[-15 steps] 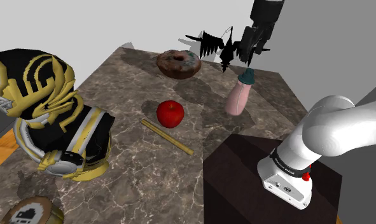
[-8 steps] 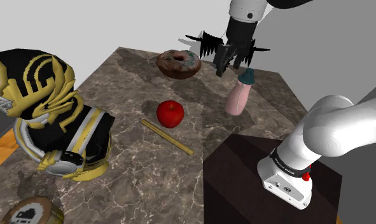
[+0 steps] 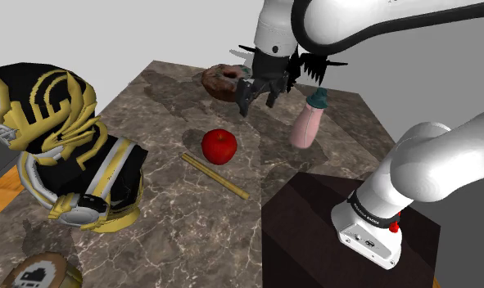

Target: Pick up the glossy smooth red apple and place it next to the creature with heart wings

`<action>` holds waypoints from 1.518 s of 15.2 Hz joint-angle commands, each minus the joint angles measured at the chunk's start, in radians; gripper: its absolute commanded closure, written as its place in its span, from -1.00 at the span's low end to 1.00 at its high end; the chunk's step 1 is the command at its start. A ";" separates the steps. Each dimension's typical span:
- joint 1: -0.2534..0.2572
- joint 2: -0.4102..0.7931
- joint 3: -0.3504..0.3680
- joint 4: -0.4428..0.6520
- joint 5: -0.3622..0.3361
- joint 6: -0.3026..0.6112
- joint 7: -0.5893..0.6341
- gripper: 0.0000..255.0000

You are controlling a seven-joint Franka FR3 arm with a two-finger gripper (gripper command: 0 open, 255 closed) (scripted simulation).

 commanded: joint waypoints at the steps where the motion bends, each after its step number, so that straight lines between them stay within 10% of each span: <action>1: -0.003 0.051 0.039 0.006 0.002 0.069 0.054 -1.00; 14: -0.047 0.291 0.169 0.025 -0.083 0.334 0.240 -1.00; 22: -0.047 0.291 0.169 0.025 -0.083 0.334 0.240 -1.00; 23: -0.047 0.291 0.169 0.025 -0.083 0.334 0.240 1.00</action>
